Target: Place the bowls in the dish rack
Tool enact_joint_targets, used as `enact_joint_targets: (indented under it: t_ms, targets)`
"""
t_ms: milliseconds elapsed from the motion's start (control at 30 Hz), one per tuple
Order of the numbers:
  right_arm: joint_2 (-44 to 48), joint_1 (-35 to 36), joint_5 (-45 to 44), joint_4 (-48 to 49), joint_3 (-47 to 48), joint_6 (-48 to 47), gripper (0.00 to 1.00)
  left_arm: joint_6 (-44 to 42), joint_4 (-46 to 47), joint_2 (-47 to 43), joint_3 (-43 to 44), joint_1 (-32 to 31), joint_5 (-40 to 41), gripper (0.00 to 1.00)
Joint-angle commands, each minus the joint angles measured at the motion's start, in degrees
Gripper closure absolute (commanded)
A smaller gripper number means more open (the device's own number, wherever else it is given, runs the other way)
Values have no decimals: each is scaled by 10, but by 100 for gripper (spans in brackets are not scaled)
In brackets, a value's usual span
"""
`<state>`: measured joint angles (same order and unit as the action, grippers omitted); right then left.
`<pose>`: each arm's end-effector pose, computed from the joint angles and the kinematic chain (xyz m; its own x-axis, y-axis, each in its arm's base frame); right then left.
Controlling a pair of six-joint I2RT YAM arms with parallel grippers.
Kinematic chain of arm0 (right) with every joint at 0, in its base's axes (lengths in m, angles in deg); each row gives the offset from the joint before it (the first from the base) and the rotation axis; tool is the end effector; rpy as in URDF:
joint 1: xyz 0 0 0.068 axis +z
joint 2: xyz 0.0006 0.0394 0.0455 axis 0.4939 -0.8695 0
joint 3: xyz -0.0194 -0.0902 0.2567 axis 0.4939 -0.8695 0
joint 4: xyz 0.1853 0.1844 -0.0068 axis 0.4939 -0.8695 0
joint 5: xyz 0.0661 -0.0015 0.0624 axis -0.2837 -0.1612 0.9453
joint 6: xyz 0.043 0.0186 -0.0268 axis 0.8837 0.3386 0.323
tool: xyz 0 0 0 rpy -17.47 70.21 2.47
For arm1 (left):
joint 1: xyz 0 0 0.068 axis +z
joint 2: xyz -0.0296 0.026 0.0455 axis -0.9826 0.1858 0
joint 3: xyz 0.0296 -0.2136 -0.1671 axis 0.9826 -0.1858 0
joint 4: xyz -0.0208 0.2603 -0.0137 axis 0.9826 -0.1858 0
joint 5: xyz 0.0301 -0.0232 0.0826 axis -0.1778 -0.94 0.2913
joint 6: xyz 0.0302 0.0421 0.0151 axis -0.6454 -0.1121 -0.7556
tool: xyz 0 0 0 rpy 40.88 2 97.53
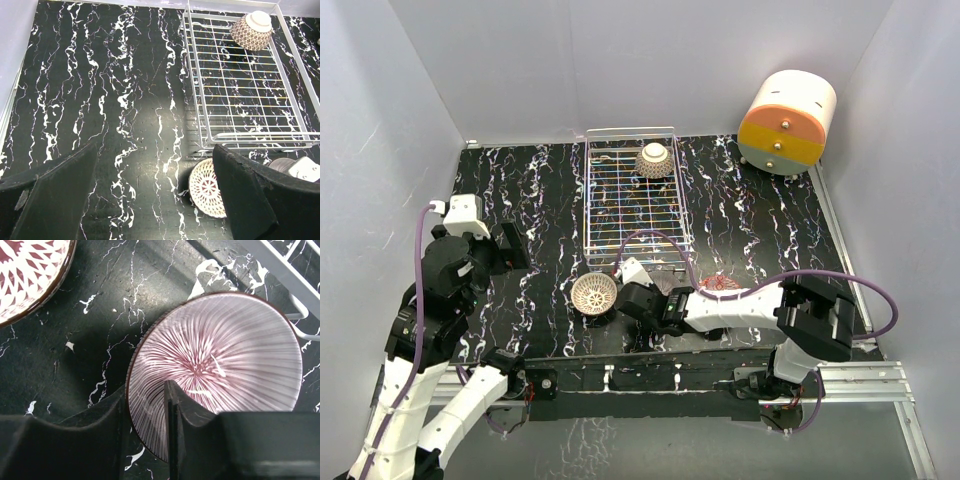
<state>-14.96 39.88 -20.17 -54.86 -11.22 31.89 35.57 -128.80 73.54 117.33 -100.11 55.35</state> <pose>0.1209 0.2747 0.1669 -0.5757 -0.5602 -0.5956 -0.5668 0.7984 -0.2032 0.0962 -0.0251 0.4042 -0.2024 -0.1392 -0.9694 0.0211 0.9890 -0.1464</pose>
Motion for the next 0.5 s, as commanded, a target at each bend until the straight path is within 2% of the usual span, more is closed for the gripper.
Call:
enact_joint_targets:
  t_ms: [0, 133, 233, 467]
  targets:
    - [-7, -2, -26, 21, -1, 14, 72, 0, -5, -4, 17, -2, 7, 3]
    - [-12, -1, -29, -9, 15, 30, 80, 0, -7, -8, 19, -2, 10, 3]
    - [-7, -1, -22, -24, 23, 39, 91, -1, -8, -10, 19, -2, 12, 3]
    - [72, 1, 27, -43, 40, 46, 92, -1, -9, -10, 20, -2, 13, 3]
